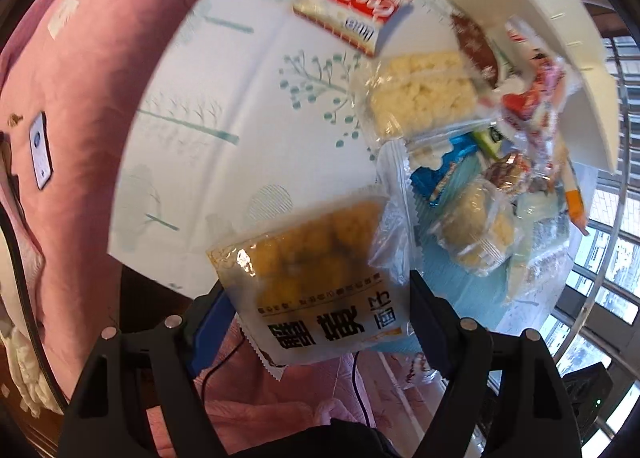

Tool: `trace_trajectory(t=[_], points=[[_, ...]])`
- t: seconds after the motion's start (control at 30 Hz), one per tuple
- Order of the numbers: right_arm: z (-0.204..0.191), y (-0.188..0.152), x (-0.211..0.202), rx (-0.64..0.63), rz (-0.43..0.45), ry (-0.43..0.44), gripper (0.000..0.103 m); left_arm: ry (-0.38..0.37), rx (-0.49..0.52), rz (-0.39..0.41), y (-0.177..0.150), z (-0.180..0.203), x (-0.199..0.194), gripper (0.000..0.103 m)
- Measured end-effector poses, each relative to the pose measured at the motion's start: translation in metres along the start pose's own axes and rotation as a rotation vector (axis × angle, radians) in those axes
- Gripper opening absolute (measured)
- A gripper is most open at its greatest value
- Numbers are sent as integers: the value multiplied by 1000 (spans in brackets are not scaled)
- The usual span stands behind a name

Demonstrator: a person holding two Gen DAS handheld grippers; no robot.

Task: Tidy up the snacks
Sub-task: 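Carry puff bag into basket with left tool while right tool drops nut bag in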

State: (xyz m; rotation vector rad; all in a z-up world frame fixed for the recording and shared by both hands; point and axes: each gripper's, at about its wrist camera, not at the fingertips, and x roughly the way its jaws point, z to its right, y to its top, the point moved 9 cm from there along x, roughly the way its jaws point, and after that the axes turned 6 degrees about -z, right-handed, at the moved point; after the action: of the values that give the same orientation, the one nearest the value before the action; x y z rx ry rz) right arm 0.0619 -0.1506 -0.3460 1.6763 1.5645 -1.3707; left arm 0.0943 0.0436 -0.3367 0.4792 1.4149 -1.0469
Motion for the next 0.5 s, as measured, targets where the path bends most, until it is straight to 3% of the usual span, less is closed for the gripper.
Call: trace_trajectory(t=[0.3, 0.5], points=[[-24, 1, -56, -33, 141, 32, 42, -43, 125, 48, -1, 19, -76, 81], [-42, 35, -102, -58, 231, 65, 42, -88, 217, 151, 12, 55, -137, 81]])
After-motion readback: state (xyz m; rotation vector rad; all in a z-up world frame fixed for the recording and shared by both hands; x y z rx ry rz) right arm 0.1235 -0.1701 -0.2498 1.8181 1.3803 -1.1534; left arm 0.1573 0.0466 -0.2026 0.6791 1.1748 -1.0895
